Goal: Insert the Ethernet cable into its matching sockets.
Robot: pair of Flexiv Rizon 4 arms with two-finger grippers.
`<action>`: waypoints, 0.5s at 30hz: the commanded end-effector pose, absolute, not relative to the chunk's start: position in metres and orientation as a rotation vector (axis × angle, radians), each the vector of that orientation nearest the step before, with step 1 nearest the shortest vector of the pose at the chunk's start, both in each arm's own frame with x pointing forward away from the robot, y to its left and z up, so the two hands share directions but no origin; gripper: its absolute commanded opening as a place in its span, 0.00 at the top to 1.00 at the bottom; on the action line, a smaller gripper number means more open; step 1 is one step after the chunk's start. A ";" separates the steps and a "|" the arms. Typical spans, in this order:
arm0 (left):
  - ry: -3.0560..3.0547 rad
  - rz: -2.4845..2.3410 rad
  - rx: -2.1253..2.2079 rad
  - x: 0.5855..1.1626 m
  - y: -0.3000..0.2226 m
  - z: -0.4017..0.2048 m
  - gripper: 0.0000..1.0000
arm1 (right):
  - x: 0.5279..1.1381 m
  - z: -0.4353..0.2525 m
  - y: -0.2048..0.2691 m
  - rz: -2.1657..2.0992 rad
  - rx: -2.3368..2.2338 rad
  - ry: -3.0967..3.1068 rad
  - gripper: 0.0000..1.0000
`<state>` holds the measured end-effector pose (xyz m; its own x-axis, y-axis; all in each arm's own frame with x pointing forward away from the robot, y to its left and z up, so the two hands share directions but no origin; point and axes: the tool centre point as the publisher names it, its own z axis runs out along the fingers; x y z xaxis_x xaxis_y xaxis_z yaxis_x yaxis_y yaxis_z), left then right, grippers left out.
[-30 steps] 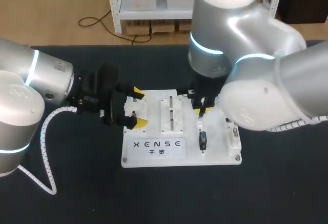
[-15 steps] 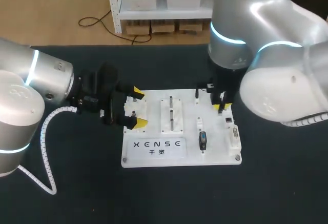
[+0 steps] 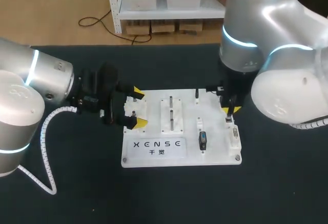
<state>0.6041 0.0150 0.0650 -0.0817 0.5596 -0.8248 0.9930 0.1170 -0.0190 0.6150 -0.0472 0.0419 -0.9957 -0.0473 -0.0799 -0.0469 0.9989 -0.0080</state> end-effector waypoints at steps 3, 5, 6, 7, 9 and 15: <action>1.725 -0.822 1.520 0.605 0.015 0.064 0.00 | 0.616 0.036 -0.051 0.001 -0.071 3.068 1.00; 1.725 -0.822 1.520 0.605 0.015 0.064 0.00 | 0.617 0.036 -0.051 0.004 -0.072 3.070 1.00; 1.725 -0.822 1.520 0.605 0.015 0.064 0.00 | 0.617 0.035 -0.051 0.005 -0.074 3.072 1.00; 1.725 -0.822 1.520 0.605 0.015 0.064 0.00 | 0.617 0.035 -0.051 0.007 -0.076 3.073 1.00; 1.725 -0.822 1.520 0.605 0.015 0.064 0.00 | 0.617 0.035 -0.050 0.011 -0.081 3.072 1.00; 1.725 -0.822 1.520 0.605 0.015 0.064 0.00 | 0.619 0.035 -0.047 0.024 -0.097 3.072 1.00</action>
<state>0.6041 0.0150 0.0650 -0.0817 0.5596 -0.8247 0.9930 0.1170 -0.0190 0.6169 -0.0476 0.0358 -0.9957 -0.0613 -0.0701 -0.0622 0.9980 0.0116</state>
